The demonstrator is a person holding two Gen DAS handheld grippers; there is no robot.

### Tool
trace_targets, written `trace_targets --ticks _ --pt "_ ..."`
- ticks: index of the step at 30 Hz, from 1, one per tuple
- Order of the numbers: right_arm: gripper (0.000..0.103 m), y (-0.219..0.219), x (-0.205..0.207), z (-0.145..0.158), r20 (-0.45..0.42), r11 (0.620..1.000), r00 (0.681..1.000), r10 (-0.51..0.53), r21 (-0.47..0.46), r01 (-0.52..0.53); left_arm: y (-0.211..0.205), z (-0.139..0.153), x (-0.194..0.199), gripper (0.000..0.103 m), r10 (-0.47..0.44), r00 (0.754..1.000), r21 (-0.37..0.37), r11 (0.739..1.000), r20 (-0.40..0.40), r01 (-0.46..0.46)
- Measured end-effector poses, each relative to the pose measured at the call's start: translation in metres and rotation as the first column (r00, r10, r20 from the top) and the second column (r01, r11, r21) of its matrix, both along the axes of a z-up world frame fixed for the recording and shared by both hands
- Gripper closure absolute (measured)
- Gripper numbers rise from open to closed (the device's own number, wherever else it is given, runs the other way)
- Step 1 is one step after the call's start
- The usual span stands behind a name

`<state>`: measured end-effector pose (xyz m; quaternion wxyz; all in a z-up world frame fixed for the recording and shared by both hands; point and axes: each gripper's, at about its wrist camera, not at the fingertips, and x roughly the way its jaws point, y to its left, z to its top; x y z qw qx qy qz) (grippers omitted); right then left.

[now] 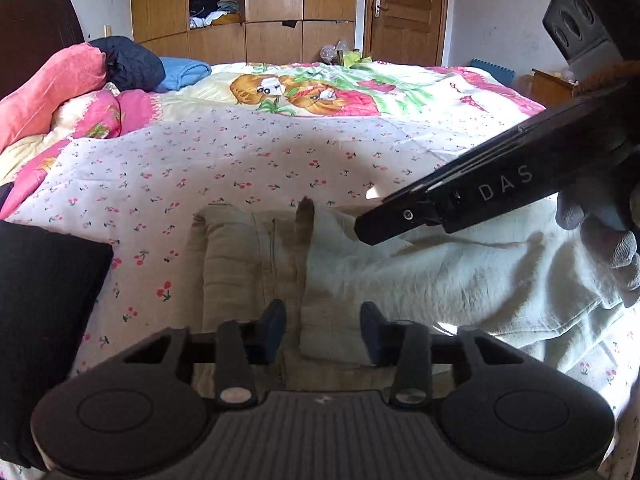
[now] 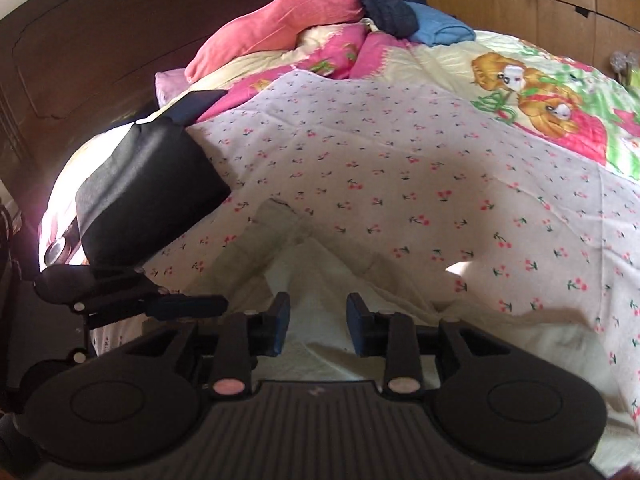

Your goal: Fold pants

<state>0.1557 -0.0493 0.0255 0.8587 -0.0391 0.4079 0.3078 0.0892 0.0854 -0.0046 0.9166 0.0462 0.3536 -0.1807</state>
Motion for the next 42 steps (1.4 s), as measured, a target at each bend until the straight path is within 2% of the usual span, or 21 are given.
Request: trace_targets --ticks 2,5,9,11,12,13,14,15,17,22,24,26,27,29,31,33,34,36,40,41,42 --pt "0.066 0.01 0.0 -0.002 0.033 0.999 0.999 0.025 -0.043 -0.024 0.002 -0.005 -0.001 0.078 -0.002 0.999 -0.01 1.0 -0.033 0.002" --pt "0.065 0.02 0.008 -0.007 0.029 0.997 0.999 0.036 -0.064 -0.035 0.007 -0.006 -0.004 0.082 0.004 0.999 -0.031 1.0 -0.038 -0.005" --pt "0.063 0.02 0.026 -0.013 -0.05 1.0 0.999 0.002 0.003 -0.002 0.011 -0.004 -0.007 0.084 0.005 0.998 -0.061 0.998 -0.055 -0.008" --pt "0.055 0.022 0.034 -0.016 -0.08 1.0 0.997 -0.011 0.018 0.012 0.01 -0.004 -0.009 0.084 -0.006 0.999 -0.058 0.998 -0.05 0.003" --pt "0.056 0.021 0.037 -0.018 -0.093 0.999 0.995 -0.023 0.028 0.026 0.01 -0.004 -0.01 0.084 -0.007 0.999 -0.06 0.998 -0.052 0.004" --pt "0.06 0.022 0.04 -0.02 -0.102 0.998 0.994 -0.042 0.031 0.046 0.01 -0.005 -0.01 0.084 -0.007 0.998 -0.066 0.998 -0.057 0.004" --pt "0.086 0.023 0.042 -0.023 -0.112 0.998 0.992 -0.057 0.019 0.06 0.011 -0.005 -0.009 0.084 -0.009 0.998 -0.074 0.997 -0.064 0.004" --pt "0.097 0.025 0.045 -0.025 -0.132 0.997 0.988 -0.074 0.007 0.075 0.012 -0.005 -0.009 0.085 -0.012 0.997 -0.081 0.997 -0.074 0.006" --pt "0.099 0.025 0.047 -0.025 -0.169 0.994 0.981 -0.097 0.034 0.104 0.014 -0.004 -0.012 0.085 -0.012 0.996 -0.097 0.995 -0.083 0.004" --pt "0.099 0.04 0.025 0.009 -0.062 0.992 0.998 -0.003 0.122 0.011 0.025 0.005 -0.026 0.085 0.003 0.996 -0.137 0.99 -0.088 -0.015" --pt "0.099 0.047 0.028 0.005 -0.062 0.992 0.998 0.018 0.124 -0.01 0.027 0.006 -0.03 0.085 0.003 0.995 -0.133 0.991 -0.101 -0.016" --pt "0.093 0.054 0.037 -0.015 -0.058 0.998 0.998 -0.018 0.055 0.022 0.026 0.002 -0.027 0.085 0.012 0.992 -0.116 0.993 -0.127 -0.027" --pt "0.092 0.059 0.042 -0.028 -0.036 0.999 0.998 -0.048 -0.023 0.047 0.027 0.0 -0.024 0.085 0.029 0.989 -0.113 0.993 -0.144 -0.046" --pt "0.079 0.059 0.048 -0.042 -0.052 0.994 0.995 -0.08 -0.077 0.076 0.032 0.001 -0.02 0.085 0.052 0.985 -0.13 0.989 -0.162 -0.073" --pt "0.078 0.049 0.046 -0.035 -0.062 0.995 0.994 -0.095 -0.01 0.095 0.038 0.007 -0.023 0.085 0.073 0.986 -0.147 0.985 -0.152 -0.096" --pt "0.07 0.041 0.037 -0.019 -0.03 0.995 0.996 -0.09 0.045 0.091 0.041 0.014 -0.025 0.084 0.069 0.989 -0.154 0.984 -0.134 -0.089" --pt "0.062 0.038 0.032 -0.011 -0.004 0.994 0.995 -0.101 0.045 0.101 0.041 0.017 -0.026 0.083 0.064 0.991 -0.152 0.985 -0.118 -0.082" --pt "0.06 0.035 0.021 0.002 0.019 0.992 0.992 -0.122 0.033 0.121 0.038 0.02 -0.028 0.08 0.057 0.995 -0.129 0.989 -0.081 -0.067" --pt "0.05 0.045 0.004 0.002 -0.101 0.99 0.985 -0.139 0.016 0.142 0.027 0.014 -0.037 0.076 0.035 0.998 -0.1 0.994 -0.06 -0.041" --pt "0.05 0.051 0.003 -0.004 -0.135 0.99 0.981 -0.139 0.007 0.141 0.022 0.012 -0.04 0.074 0.024 0.998 -0.096 0.995 -0.053 -0.029" --pt "0.05 0.057 0.002 -0.011 -0.15 0.99 0.979 -0.139 -0.009 0.139 0.018 0.01 -0.041 0.067 0.022 0.999 -0.083 0.996 -0.042 -0.025"
